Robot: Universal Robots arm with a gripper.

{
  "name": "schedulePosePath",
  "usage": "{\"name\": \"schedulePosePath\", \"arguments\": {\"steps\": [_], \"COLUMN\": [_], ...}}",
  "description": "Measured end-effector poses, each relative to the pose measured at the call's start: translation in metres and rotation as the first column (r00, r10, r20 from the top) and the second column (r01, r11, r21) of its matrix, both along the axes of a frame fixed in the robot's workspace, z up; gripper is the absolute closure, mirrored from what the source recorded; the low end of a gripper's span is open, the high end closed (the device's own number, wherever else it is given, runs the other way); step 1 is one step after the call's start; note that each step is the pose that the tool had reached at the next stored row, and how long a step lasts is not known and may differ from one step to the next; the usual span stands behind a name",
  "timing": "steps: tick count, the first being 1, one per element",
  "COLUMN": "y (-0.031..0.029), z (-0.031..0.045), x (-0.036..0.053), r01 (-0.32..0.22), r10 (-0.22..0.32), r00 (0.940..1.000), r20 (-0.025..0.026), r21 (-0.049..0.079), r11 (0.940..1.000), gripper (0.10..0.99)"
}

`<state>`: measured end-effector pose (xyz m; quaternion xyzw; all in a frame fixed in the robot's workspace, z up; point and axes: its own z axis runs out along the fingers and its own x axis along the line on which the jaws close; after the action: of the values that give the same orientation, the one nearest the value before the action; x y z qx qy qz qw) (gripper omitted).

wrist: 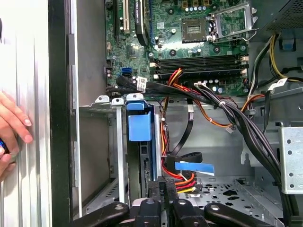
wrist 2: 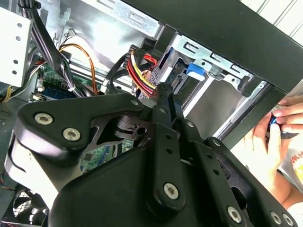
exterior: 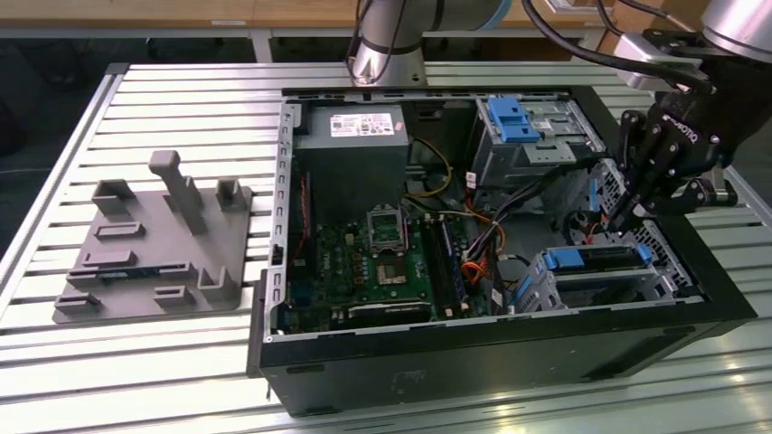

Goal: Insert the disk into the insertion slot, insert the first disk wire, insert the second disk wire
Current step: 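Insert the first disk wire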

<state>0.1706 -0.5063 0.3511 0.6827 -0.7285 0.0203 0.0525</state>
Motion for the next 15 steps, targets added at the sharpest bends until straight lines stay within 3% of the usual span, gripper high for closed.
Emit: {"name": "schedulePosePath", "arguments": {"steps": [2,8,15], "y": [-0.0020,-0.0099,-0.0161], "z": [0.0000,0.0000,0.0000], "x": [-0.0001,0.0000,-0.0012], "r01": [0.000,0.000,-0.018], "r10": [0.000,0.000,0.018], "r00": [1.0000,1.0000,0.9998], "r20": [0.0015,0.0086,0.0102], "r21": [0.009,0.066,0.075], "r11": [1.0000,0.9978,0.9970], "gripper": [0.922,0.922,0.922]}}
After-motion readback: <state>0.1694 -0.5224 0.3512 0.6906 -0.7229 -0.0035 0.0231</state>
